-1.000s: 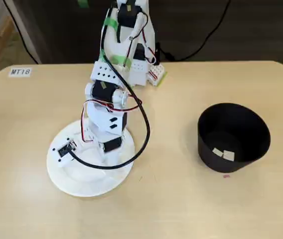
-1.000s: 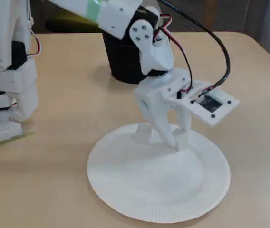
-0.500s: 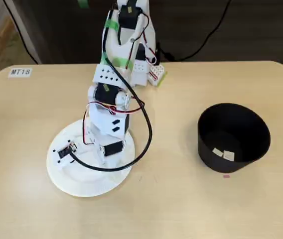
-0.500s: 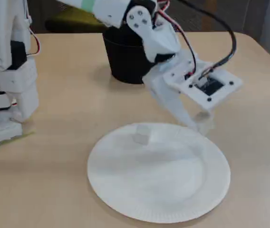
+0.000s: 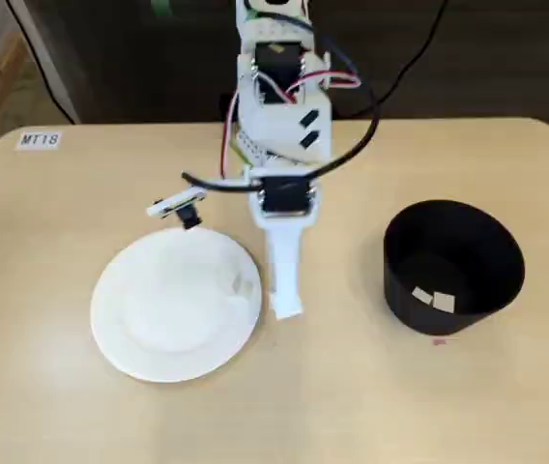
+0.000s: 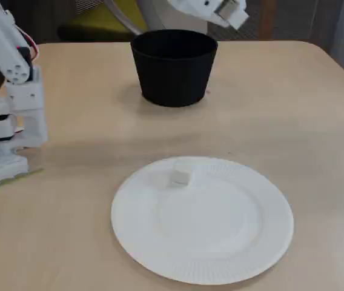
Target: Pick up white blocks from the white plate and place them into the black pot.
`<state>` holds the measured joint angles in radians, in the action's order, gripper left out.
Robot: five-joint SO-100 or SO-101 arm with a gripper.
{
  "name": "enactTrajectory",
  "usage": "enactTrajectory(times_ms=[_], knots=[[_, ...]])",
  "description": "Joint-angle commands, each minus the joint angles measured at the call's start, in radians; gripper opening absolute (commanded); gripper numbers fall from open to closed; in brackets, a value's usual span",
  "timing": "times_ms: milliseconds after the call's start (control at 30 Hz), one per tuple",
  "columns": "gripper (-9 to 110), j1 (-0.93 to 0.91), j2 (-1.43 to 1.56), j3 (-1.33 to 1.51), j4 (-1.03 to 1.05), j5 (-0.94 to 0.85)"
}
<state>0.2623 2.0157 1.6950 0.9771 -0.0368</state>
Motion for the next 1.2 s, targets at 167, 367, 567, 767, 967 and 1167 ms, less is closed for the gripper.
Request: enactTrajectory(times_ms=[167,367,567,767,967,1167], knots=[[-2,0.422,0.081,0.123,-0.009,0.147],[-2,0.495,0.115,0.374,-0.31,0.156],[-2,0.403,0.109,0.426,-0.413,0.1],[9,0.373,0.109,0.437,-0.416,0.054],[39,0.368,0.115,0.44,-0.394,0.018],[-1,0.353,0.14,0.434,-0.374,-0.02]])
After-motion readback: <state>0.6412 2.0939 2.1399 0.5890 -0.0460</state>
